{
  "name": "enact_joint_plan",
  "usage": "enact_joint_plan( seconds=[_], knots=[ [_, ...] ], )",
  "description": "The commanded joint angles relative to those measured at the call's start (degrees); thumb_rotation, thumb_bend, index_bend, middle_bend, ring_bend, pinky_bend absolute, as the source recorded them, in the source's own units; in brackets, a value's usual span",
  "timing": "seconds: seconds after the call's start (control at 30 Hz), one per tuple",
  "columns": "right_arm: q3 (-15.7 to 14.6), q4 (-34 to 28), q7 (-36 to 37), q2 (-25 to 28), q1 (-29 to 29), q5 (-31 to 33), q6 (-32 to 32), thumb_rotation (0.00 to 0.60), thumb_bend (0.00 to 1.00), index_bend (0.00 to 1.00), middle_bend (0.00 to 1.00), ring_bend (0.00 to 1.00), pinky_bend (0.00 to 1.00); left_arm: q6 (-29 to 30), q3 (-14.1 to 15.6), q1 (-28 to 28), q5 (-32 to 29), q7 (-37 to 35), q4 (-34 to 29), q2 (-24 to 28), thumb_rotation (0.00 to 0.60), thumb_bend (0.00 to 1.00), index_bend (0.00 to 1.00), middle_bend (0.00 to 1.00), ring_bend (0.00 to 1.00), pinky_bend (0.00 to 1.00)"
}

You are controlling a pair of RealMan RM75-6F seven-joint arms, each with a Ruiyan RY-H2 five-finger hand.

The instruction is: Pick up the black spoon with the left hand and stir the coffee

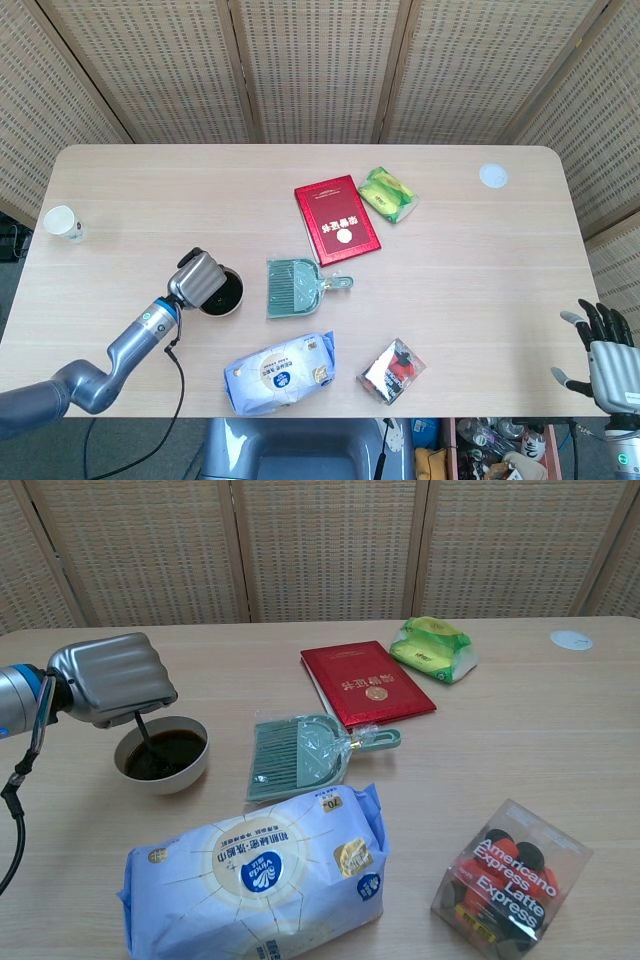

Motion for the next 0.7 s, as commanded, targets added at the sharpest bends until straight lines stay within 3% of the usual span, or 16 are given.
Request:
enact_joint_plan(
  seconds=[0.03, 0.4, 0.7],
  knots=[
    [0.03, 0.07, 0.06, -0.02, -0.08, 0.06, 0.09, 0.600, 0.12, 0.25, 0.16, 0.01, 0.04, 0.08, -0.58, -0.43, -0.36, -0.27, -0.11, -0.72, 0.600, 0.44, 0.63, 0.92, 0.82, 0.79],
    [-0.10, 0.08, 0.15, 0.04, -0.48, 0.25, 0.24, 0.600, 0.12, 0.25, 0.16, 0.01, 0.04, -1.25, -2.77, -2.98, -3.10, 0.72, 5.10, -4.91, 0.600, 0.44, 0.63, 0.92, 0.82, 0.79],
    [0.05, 0.15, 0.26, 0.10, -0.57, 0.18, 0.50, 0.600, 0.12, 0.25, 0.16, 0.01, 0.04, -0.19, -1.01, -1.81, -2.92, 0.07, 3.75, -2.49, 0.600, 0.44, 0.63, 0.92, 0.82, 0.79]
  ],
)
